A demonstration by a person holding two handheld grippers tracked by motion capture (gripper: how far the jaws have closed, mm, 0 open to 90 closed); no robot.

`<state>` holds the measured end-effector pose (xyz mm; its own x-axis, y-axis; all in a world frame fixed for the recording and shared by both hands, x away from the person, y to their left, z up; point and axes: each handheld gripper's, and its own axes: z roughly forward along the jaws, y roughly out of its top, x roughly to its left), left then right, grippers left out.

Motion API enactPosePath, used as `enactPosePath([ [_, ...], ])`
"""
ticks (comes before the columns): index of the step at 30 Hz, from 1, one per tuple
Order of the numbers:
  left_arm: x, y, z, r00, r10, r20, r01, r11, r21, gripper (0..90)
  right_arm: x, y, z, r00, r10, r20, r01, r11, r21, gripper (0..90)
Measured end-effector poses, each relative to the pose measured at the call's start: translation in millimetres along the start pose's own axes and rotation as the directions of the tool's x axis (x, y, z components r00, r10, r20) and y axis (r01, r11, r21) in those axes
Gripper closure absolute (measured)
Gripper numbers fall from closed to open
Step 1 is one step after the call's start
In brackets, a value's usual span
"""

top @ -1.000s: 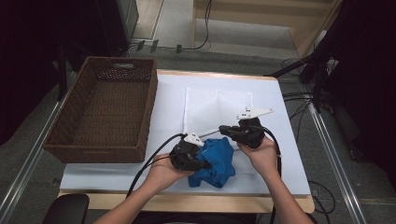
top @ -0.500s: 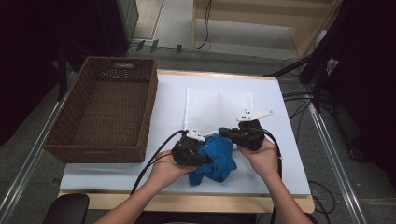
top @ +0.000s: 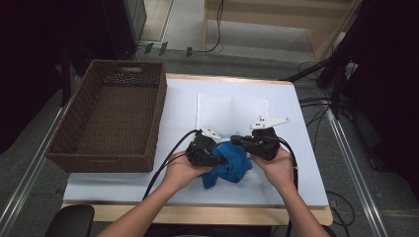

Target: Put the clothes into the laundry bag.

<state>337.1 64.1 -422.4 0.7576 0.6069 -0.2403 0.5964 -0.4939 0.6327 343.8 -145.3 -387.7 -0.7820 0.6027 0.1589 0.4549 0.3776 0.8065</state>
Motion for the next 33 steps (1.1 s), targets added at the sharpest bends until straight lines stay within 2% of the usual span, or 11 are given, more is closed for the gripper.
enactPosePath([
  [12, 5.7, 0.5, 10.8, 0.9998, -0.020, 0.002, 0.020, 0.9997, -0.012, 64.9, -0.9, -4.0, 1.6, 1.0000, 0.008, -0.001, -0.008, 1.000, 0.011, 90.0],
  [20, 7.5, 0.5, 4.0, 0.9974, -0.023, 0.068, 0.024, 0.9996, -0.016, 51.4, -2.0, -4.8, 1.8, 1.0000, 0.010, -0.002, -0.010, 1.000, 0.016, 90.0],
  [27, 8.0, 0.5, -10.7, 0.9898, -0.020, 0.141, 0.027, 0.9986, -0.045, 43.1, -3.8, -5.3, 2.9, 0.9999, 0.014, 0.000, -0.014, 1.000, 0.019, 90.0],
  [33, 7.1, -1.0, -22.8, 0.9896, 0.003, 0.144, 0.004, 0.9987, -0.051, 37.5, -4.3, -5.6, 3.3, 0.9999, 0.011, 0.002, -0.011, 1.000, 0.022, 90.0],
])
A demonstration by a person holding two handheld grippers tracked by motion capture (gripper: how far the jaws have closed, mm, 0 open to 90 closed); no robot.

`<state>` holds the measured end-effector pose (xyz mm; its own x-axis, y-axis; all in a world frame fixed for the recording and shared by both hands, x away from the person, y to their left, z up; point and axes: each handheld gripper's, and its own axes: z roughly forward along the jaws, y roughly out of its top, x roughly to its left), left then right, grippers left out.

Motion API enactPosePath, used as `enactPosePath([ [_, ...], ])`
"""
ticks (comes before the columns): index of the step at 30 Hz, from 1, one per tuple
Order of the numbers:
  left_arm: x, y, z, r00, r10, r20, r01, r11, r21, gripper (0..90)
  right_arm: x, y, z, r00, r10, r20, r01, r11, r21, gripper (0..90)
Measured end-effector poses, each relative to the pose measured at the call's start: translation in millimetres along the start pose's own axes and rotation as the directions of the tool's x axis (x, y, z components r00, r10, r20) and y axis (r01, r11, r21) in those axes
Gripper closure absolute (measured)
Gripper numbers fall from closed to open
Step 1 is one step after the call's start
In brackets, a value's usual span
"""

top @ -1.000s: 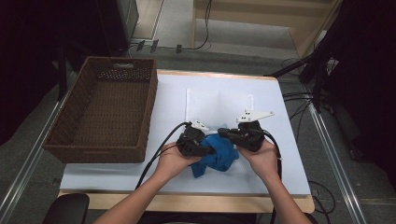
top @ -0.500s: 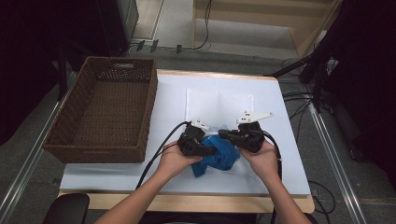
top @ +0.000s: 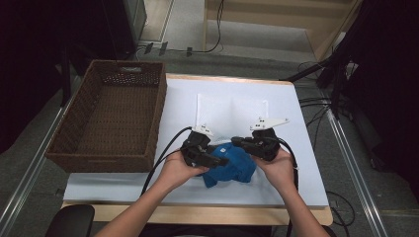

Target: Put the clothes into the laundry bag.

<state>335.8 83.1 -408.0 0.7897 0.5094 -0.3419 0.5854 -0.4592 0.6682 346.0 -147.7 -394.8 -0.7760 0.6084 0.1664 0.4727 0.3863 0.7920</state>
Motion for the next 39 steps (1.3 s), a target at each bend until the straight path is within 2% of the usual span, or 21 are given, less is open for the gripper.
enactPosePath([
  [5, -4.0, -1.5, -10.3, 0.9995, 0.033, 0.000, -0.033, 0.9994, 0.007, 34.1, -0.2, -0.2, 0.6, 1.0000, 0.002, -0.003, -0.002, 1.000, 0.002, 90.0],
  [10, -6.2, -5.3, -20.9, 0.9991, 0.040, 0.013, -0.040, 0.9992, -0.007, 30.0, -0.3, -0.3, 0.3, 1.0000, 0.003, -0.002, -0.003, 1.000, 0.003, 90.0],
  [13, -7.9, -8.9, -28.3, 0.9982, 0.059, 0.000, -0.059, 0.9982, 0.000, 29.2, -0.3, -0.5, 0.2, 1.0000, 0.002, -0.001, -0.002, 1.000, 0.003, 90.0],
  [19, -7.7, -18.2, -36.7, 0.9985, 0.055, 0.001, -0.055, 0.9984, 0.008, 28.4, -0.4, -0.7, 0.2, 1.0000, 0.003, 0.000, -0.003, 1.000, 0.002, 90.0],
  [25, -7.9, -28.6, -38.8, 0.9979, 0.063, -0.015, -0.062, 0.9975, 0.032, 27.4, 0.6, -1.0, 0.1, 1.0000, 0.003, 0.001, -0.003, 1.000, 0.002, 90.0],
  [31, -4.4, -42.5, -40.2, 0.9975, 0.065, -0.028, -0.065, 0.9976, 0.023, 27.5, 1.0, -1.5, 0.0, 1.0000, 0.006, -0.001, -0.006, 1.000, 0.007, 90.0],
  [34, -2.1, -49.3, -39.9, 0.9979, 0.058, -0.030, -0.058, 0.9982, 0.015, 27.8, 1.6, -1.6, 0.8, 1.0000, 0.003, 0.001, -0.003, 1.000, 0.008, 90.0],
  [39, 1.7, -59.5, -36.7, 0.9978, 0.047, -0.046, -0.046, 0.9984, 0.035, 27.7, 2.9, -0.8, 1.5, 1.0000, -0.004, 0.001, 0.004, 1.000, 0.007, 90.0],
])
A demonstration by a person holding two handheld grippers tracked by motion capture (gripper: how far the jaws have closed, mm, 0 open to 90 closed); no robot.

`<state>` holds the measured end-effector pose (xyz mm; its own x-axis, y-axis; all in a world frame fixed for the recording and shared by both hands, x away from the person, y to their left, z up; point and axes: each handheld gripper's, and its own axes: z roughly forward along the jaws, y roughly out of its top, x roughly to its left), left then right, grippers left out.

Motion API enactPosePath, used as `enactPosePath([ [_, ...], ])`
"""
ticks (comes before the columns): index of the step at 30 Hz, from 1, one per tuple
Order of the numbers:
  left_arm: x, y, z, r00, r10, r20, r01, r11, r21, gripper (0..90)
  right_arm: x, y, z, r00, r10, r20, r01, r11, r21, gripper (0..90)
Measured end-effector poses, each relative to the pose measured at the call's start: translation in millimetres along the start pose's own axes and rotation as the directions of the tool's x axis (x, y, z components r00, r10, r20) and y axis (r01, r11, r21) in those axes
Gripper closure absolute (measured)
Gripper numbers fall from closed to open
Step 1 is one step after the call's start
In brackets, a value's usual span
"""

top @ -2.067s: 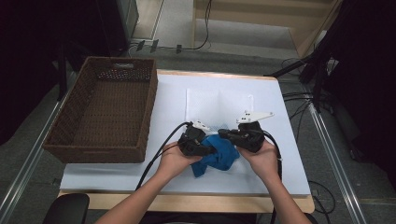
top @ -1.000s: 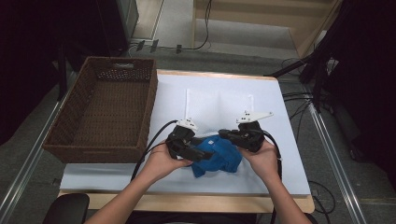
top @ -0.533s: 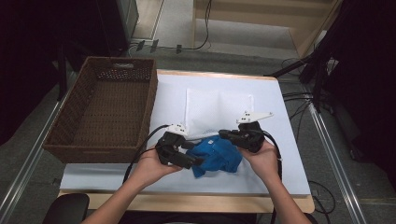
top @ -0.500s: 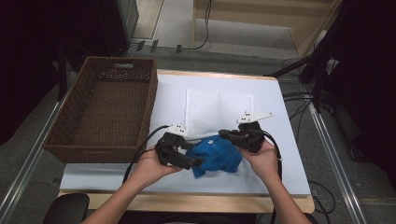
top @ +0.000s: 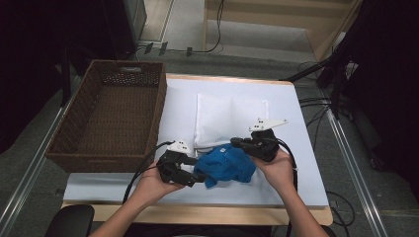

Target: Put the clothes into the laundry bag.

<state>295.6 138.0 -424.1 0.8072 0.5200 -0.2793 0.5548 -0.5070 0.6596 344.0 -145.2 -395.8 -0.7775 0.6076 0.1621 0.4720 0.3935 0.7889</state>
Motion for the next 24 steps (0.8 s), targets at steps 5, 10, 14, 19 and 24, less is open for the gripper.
enactPosePath([
  [5, 2.5, -4.7, 9.9, 0.9996, -0.027, 0.006, 0.027, 0.9996, 0.010, 27.9, -0.5, -0.9, -1.4, 1.0000, 0.002, 0.002, -0.002, 1.000, 0.000, 90.0],
  [10, 0.4, -3.5, 24.6, 0.9988, -0.048, -0.004, 0.048, 0.9985, 0.028, 28.2, -0.8, -1.7, -0.6, 1.0000, -0.002, 0.000, 0.002, 1.000, 0.000, 90.0],
  [14, -0.6, -1.1, 32.7, 0.9983, -0.057, -0.006, 0.057, 0.9983, 0.003, 29.9, -0.4, -1.9, -0.2, 1.0000, -0.001, 0.001, 0.001, 1.000, 0.003, 90.0],
  [19, -1.5, 0.0, 43.4, 0.9986, -0.050, -0.017, 0.051, 0.9986, 0.013, 35.2, -0.3, -2.2, 1.0, 1.0000, -0.003, -0.001, 0.003, 1.000, 0.006, 90.0],
  [24, -1.8, 0.9, 53.3, 0.9982, -0.042, -0.042, 0.042, 0.9991, 0.008, 42.1, -0.2, -2.4, 1.3, 1.0000, -0.005, -0.001, 0.005, 1.000, 0.007, 90.0],
])
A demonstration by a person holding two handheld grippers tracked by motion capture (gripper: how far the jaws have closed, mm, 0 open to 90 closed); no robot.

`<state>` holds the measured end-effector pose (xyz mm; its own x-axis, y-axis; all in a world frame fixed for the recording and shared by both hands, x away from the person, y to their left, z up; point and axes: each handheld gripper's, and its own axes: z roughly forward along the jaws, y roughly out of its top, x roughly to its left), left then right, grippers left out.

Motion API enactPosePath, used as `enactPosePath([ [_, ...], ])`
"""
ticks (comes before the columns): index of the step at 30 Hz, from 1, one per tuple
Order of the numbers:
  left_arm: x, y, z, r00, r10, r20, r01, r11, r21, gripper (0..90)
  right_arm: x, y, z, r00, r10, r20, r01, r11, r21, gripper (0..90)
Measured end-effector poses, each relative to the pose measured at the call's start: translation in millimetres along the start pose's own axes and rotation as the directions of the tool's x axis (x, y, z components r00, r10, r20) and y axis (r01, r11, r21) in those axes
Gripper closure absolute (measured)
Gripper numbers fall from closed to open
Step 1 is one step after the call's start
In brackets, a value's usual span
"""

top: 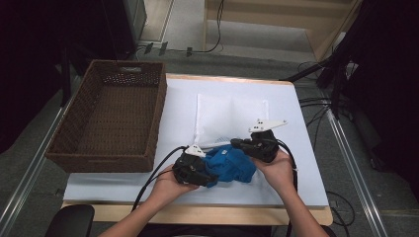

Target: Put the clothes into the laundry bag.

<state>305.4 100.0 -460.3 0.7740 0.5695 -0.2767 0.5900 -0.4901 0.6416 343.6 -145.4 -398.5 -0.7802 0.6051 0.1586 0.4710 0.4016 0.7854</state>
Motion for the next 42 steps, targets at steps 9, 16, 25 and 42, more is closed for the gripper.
enactPosePath([
  [9, 6.7, 2.7, 4.5, 0.9954, -0.087, 0.040, 0.087, 0.9962, -0.002, 79.5, 0.8, -0.3, 0.2, 1.0000, 0.000, -0.003, 0.000, 1.000, 0.003, 90.0],
  [16, 1.1, 15.1, -4.2, 0.9960, -0.081, 0.037, 0.083, 0.9954, -0.048, 82.0, 2.6, 0.9, -0.1, 1.0000, 0.001, -0.008, -0.001, 1.000, 0.002, 90.0],
  [25, -6.5, 42.7, -9.2, 0.9991, -0.042, -0.004, 0.042, 0.9959, -0.080, 82.0, 5.1, 2.6, -2.3, 1.0000, -0.005, -0.008, 0.005, 1.000, -0.017, 90.0],
  [42, -4.0, 58.3, 9.9, 0.9981, -0.028, -0.055, 0.024, 0.9966, -0.079, 81.8, 5.8, 4.0, -6.6, 0.9999, 0.002, -0.017, -0.003, 0.999, -0.033, 90.0],
])
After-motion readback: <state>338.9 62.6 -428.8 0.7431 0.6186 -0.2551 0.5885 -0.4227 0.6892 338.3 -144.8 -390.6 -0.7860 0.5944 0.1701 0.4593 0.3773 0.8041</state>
